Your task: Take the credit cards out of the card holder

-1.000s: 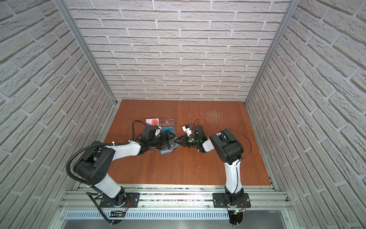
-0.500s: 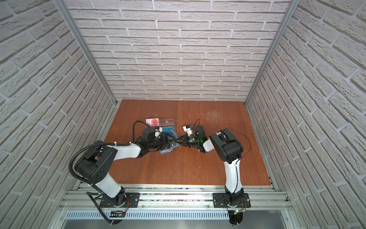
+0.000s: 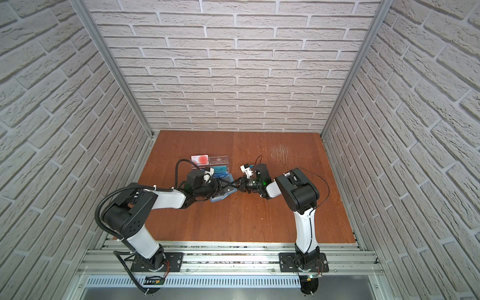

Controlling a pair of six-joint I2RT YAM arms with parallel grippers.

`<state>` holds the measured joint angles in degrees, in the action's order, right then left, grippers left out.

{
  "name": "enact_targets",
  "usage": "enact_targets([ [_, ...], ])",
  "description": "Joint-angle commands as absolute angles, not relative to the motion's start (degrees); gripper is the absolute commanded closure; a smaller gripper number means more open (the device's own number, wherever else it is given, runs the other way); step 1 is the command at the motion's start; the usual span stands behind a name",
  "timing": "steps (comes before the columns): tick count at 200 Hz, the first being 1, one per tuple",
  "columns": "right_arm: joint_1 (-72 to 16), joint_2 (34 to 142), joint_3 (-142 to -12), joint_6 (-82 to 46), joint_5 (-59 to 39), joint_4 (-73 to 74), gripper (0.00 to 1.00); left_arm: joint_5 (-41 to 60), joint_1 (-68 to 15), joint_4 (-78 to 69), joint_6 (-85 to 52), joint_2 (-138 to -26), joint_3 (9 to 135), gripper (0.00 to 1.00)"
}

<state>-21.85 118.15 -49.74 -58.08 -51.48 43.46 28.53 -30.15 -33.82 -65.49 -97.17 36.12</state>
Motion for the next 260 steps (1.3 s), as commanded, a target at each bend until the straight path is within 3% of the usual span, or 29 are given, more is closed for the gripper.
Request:
enact_targets([
  [1,-21.62,118.33,-51.01,-56.3,-51.42,42.75,0.83,29.47,-30.7,-39.75,-64.16,-97.91,35.58,0.39],
  [110,-20.42,117.21,-51.09,-53.85,-50.1,37.41,0.8,27.86,-30.76,-42.85,-64.6,-98.44,34.11,0.47],
  [204,-20.22,115.78,-51.88,-50.1,-48.6,31.51,0.79,27.85,-31.38,-45.04,-65.32,-101.3,34.7,0.48],
  [260,-20.22,116.59,-52.21,-50.46,-48.78,31.14,0.8,27.43,-31.56,-44.87,-64.82,-100.99,34.8,0.6],
])
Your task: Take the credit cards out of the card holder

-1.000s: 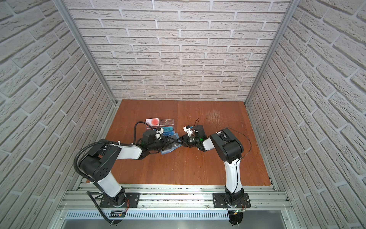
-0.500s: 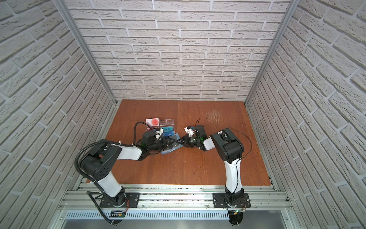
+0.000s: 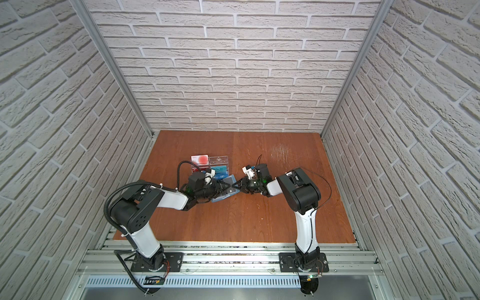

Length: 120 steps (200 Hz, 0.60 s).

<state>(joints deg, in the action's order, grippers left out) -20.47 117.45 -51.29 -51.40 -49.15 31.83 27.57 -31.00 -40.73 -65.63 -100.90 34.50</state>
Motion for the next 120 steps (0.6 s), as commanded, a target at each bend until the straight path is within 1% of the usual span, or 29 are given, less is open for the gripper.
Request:
enact_targets([
  [1,-20.22,116.57,-52.21,-50.45,-48.78,31.17,0.8,27.42,-31.56,-44.85,-64.84,-100.94,34.8,0.6],
  [34,-20.18,116.85,-52.4,-50.58,-49.09,31.03,0.8,26.91,-31.55,-44.91,-64.64,-100.3,34.61,0.64],
  [73,-20.2,117.25,-52.61,-50.98,-49.33,31.24,0.8,26.58,-31.55,-44.4,-64.16,-99.33,34.45,0.73],
  [120,-20.1,117.51,-52.69,-51.3,-49.76,31.55,0.81,26.54,-31.47,-44.01,-63.9,-98.74,34.19,0.78],
])
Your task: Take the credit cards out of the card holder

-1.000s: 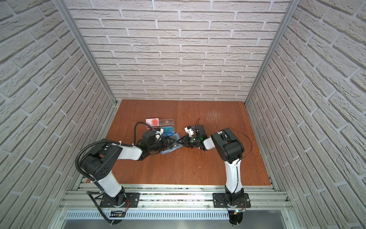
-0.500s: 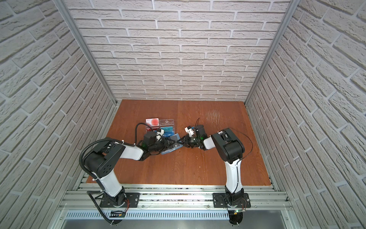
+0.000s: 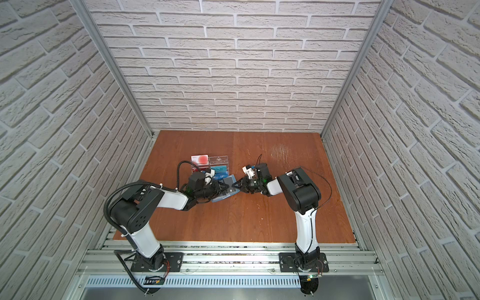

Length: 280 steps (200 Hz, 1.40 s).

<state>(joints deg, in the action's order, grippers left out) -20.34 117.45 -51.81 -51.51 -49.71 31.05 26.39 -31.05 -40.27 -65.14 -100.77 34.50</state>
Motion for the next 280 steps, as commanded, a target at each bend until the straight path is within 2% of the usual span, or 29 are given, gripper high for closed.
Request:
enact_targets([
  [1,-20.11,117.51,-52.67,-51.32,-49.75,31.55,0.81,26.54,-31.47,-43.98,-63.9,-98.68,34.19,0.78],
  [227,-19.78,118.22,-52.69,-52.56,-50.71,33.21,0.81,27.03,-29.62,-42.08,-62.58,-96.39,32.17,0.95],
  [280,-19.7,118.2,-52.48,-52.77,-50.76,33.72,0.81,26.64,-29.02,-37.3,-60.18,-94.24,32.25,0.99],
])
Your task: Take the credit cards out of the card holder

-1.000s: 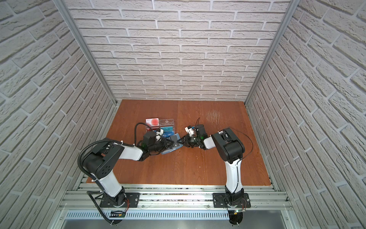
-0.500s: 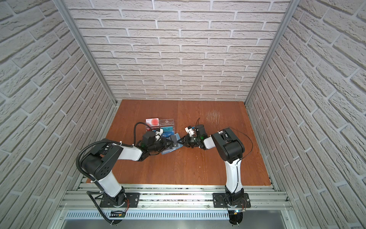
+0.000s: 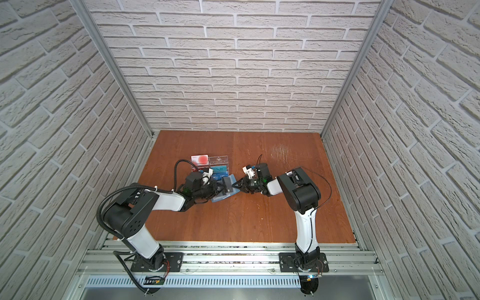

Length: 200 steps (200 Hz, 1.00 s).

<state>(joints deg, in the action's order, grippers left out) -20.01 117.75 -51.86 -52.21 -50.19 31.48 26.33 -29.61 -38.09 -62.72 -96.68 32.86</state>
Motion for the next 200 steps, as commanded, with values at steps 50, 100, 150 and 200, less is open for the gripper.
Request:
enact_targets([
  [50,-19.6,117.94,-52.32,-52.82,-50.85,33.88,0.8,26.8,-28.08,-33.86,-58.59,-93.4,32.34,1.0],
  [100,-19.27,117.4,-52.02,-52.91,-50.75,33.97,0.8,26.53,-26.87,-26.14,-54.48,-89.96,32.95,1.0],
  [150,-19.08,115.65,-51.35,-51.79,-49.66,32.8,0.79,25.18,-25.49,-13.75,-46.27,-85.04,35.05,1.0],
  [200,-19.07,110.84,-50.81,-47.33,-47.05,27.4,0.63,20.3,-25.57,-4.75,-39.67,-80.89,37.37,1.0],
])
